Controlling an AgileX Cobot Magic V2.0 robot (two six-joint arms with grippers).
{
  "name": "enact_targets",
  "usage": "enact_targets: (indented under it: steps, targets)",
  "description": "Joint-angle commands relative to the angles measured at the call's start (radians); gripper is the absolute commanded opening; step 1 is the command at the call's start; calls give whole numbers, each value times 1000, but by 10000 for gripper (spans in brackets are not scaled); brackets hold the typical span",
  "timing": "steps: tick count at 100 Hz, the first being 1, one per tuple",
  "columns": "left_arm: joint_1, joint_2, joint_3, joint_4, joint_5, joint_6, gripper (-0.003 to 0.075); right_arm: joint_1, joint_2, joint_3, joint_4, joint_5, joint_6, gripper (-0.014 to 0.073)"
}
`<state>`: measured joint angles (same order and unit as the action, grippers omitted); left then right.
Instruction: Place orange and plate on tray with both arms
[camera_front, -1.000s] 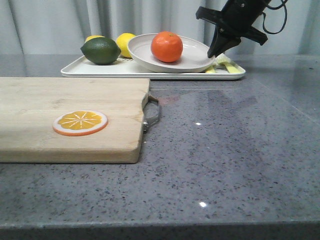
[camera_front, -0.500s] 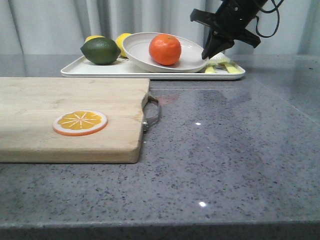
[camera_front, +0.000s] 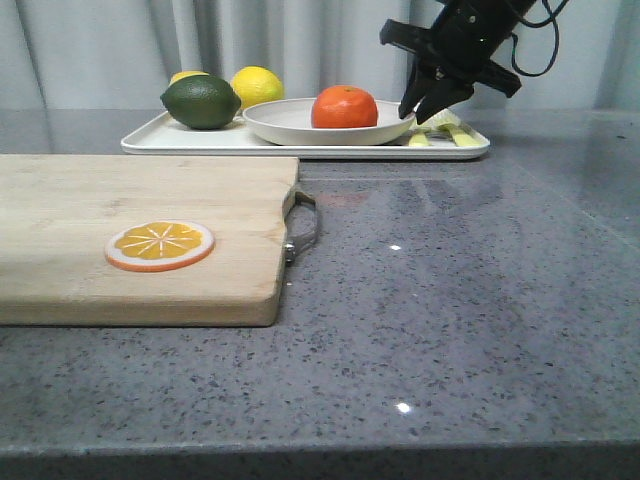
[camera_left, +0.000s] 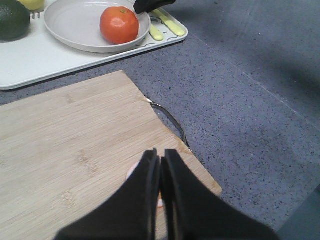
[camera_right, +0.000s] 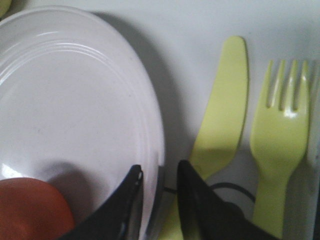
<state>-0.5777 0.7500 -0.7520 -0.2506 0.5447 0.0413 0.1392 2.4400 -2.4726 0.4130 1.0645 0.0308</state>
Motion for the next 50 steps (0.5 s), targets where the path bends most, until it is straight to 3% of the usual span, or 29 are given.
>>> enact_targets:
  steps: [1,30,37,50]
  targets:
    - [4,-2,-25,-18,-76,-8,-19,-1,-79,-41,28,-24,-4,247]
    - [4,-2,-25,-18,-76,-8,-19,-3,-106,-122,12,103,-4,250]
    - [4,-2,-25,-18,-76,-8,-19,-3,-115,-129,-3,148,-4,194]
    - [4,-2,-25,-18,-76,-8,-19,-3,-134,-129,-19,206,-4,13]
